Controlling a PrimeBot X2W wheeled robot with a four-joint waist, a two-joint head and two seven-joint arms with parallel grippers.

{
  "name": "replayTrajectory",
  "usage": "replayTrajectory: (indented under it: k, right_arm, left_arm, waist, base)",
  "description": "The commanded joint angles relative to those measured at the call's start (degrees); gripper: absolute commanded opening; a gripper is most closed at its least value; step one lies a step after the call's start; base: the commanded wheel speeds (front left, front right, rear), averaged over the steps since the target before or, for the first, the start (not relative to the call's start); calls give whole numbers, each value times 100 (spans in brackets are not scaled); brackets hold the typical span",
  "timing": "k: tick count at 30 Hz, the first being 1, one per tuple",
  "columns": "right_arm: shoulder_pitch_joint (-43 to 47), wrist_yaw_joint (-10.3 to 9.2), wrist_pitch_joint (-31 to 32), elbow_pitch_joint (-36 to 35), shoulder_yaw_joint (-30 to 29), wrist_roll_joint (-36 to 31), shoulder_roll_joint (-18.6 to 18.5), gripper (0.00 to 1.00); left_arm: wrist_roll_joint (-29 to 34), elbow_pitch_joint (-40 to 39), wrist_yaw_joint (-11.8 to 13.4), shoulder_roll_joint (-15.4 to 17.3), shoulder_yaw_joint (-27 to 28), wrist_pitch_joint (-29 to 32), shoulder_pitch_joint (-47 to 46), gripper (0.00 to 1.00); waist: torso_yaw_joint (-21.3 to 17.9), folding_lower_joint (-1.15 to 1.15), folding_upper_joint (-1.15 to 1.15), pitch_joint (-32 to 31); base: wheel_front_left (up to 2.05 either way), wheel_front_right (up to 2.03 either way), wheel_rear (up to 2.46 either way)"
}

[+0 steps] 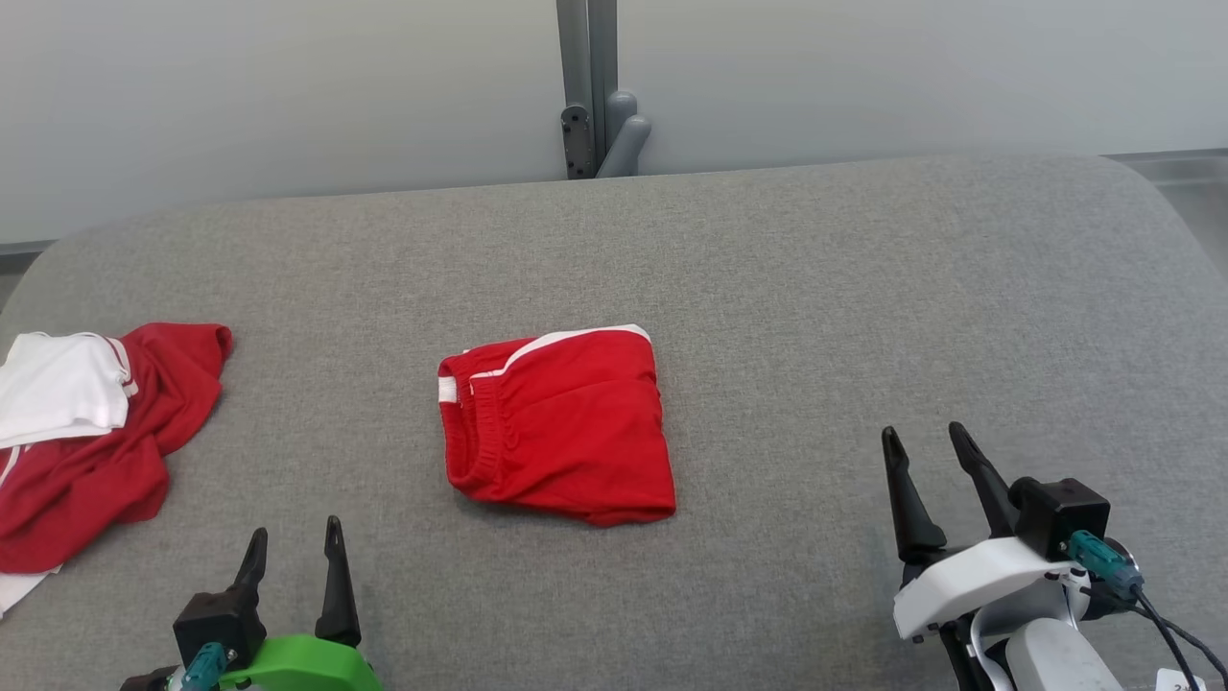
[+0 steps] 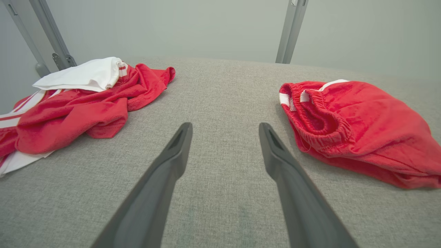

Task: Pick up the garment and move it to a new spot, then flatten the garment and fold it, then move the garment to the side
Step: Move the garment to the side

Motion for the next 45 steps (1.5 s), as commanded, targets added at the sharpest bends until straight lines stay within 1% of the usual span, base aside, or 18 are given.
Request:
replayTrajectory:
  k: [1, 7, 9, 15, 21, 25, 27, 30, 34, 35, 36, 37, 41, 45]
  right_arm:
    - [80, 0, -14, 0, 35, 5, -5, 100]
    - [50, 0, -14, 139, 239, 136, -4, 100]
    - [-104, 0, -14, 213, 406, 192, -2, 100]
    - [-608, 0, -15, 578, 919, 479, -8, 100]
    - [-1284, 0, -14, 1316, 1369, 713, -33, 100]
    - [-1603, 0, -13, 1812, 1301, 964, -57, 100]
    - [-1825, -1, -14, 2293, 1085, 1137, -100, 100]
    - [-1981, 0, -14, 2528, 1029, 1268, -96, 100]
    - [-2057, 0, -14, 2819, 1169, 1503, -77, 100]
    - [-2091, 0, -12, 2875, 1224, 1550, -74, 86]
    - [-2116, 0, -1, 2912, 1270, 1597, -73, 39]
    - [-2113, 0, 0, 2926, 1303, 1625, -79, 0]
    - [-2104, 0, -1, 2727, 1249, 1627, -192, 0]
    - [-2006, -1, -8, 2454, 1128, 1556, -234, 0]
  left_arm:
    - [18, 11, -44, 22, -24, 1, 83, 100]
    - [11, -10, -58, 22, -174, 1, 55, 100]
    - [-28, -2, -52, 22, -288, 1, -37, 100]
    - [-64, 30, -23, 23, -587, 1, -236, 100]
    - [-166, 75, 5, 22, -839, 1, -398, 100]
    - [-222, 62, 6, 20, -989, 1, -471, 100]
    - [-262, 25, 46, 19, -1068, 2, -500, 100]
    - [-289, -3, 73, 17, -1088, 1, -476, 100]
    - [-319, -38, 110, 16, -1083, 1, -426, 100]
    - [-316, -43, 110, 17, -1082, 1, -420, 100]
    - [-318, -46, 117, 17, -1083, 1, -427, 100]
    - [-329, -45, 130, 16, -1078, 1, -442, 100]
    - [-344, -66, 126, 17, -1096, 1, -495, 100]
    - [-318, -49, 108, 18, -1078, 1, -509, 100]
  waist:
    - [16, 0, 0, -2]
    - [158, 0, 0, 93]
    - [267, 0, 0, 201]
    - [683, 0, 0, 516]
    - [1223, 0, 0, 795]
    - [1624, 0, 0, 915]
    - [1965, 0, 0, 1017]
    - [2124, 0, 0, 1095]
    - [2208, 0, 0, 1154]
    - [2214, 0, 0, 1163]
    - [2212, 0, 0, 1172]
    - [2202, 0, 0, 1177]
    - [2064, 0, 0, 1177]
    - [1770, 0, 0, 1088]
  base:
    - [0, 0, 0]
    - [0, 0, 0]
    - [0, 0, 0]
    - [0, 0, 0]
    - [0, 0, 0]
    - [0, 0, 0]
    - [0, 0, 0]
    - [0, 0, 0]
    - [0, 0, 0]
    - [0, 0, 0]
    - [0, 0, 0]
    - [0, 0, 0]
    - [0, 0, 0]
    - [0, 0, 0]
